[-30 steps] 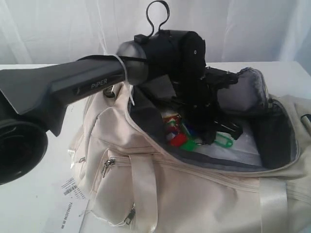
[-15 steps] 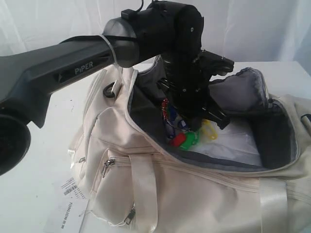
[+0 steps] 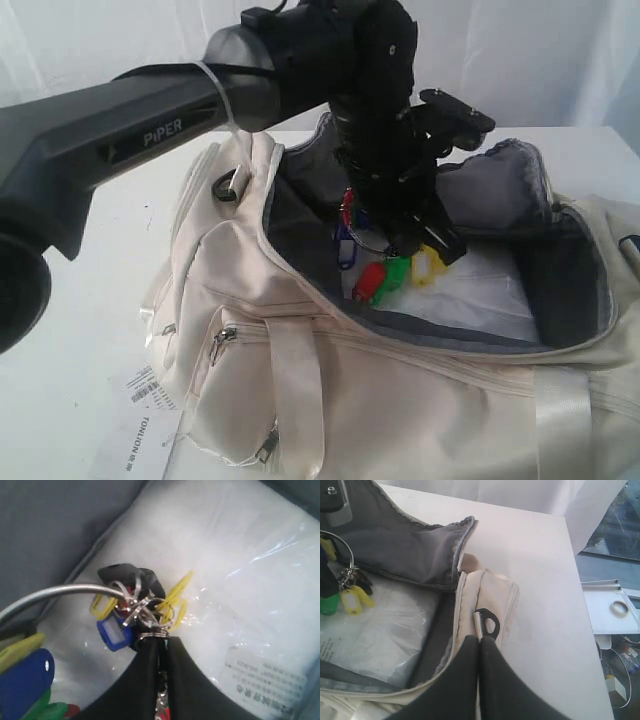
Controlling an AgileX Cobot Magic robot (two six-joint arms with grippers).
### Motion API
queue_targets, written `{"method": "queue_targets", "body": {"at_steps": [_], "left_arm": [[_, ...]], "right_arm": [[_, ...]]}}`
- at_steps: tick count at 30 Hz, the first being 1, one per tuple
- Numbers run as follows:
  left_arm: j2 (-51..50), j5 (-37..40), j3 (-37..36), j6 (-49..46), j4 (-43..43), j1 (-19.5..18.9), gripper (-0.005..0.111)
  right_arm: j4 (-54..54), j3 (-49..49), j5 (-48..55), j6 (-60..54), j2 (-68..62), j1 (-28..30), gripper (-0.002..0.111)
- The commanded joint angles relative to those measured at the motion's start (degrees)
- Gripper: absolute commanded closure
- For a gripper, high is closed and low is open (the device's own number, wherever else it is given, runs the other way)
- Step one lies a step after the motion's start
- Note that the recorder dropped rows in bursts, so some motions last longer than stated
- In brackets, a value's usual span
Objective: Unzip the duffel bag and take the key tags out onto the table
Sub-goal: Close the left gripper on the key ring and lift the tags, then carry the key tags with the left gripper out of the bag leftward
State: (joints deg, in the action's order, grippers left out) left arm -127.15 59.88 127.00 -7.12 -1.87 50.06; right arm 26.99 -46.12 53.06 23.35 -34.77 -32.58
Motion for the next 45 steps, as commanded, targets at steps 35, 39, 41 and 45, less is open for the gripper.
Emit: {"method": "queue_targets", "body": {"at_steps": [35,39,41,45], "left_arm": [[-1.4,0.3,3.0,-1.9,1.9,0.3,0.107],[1.9,1.6,3.3,-2.1,1.9,0.3,0.107],[3.4,2.6,3.3,-2.1,1.9,0.3,0.107],[5.8,6.2,3.3,-3.8,0.5,0.3,0.107]], "right_arm": [[-0.3,0.5,-0.6,0.3,0.4,0.1,0.108],[-0.3,1.0,-0.9,0.3,0.4,0.1,0.108],[-0.3,1.4,-1.4,0.3,0.4,0.1,0.108],[-0.3,1.4,-1.8,0.3,0.8,0.1,0.108]]}}
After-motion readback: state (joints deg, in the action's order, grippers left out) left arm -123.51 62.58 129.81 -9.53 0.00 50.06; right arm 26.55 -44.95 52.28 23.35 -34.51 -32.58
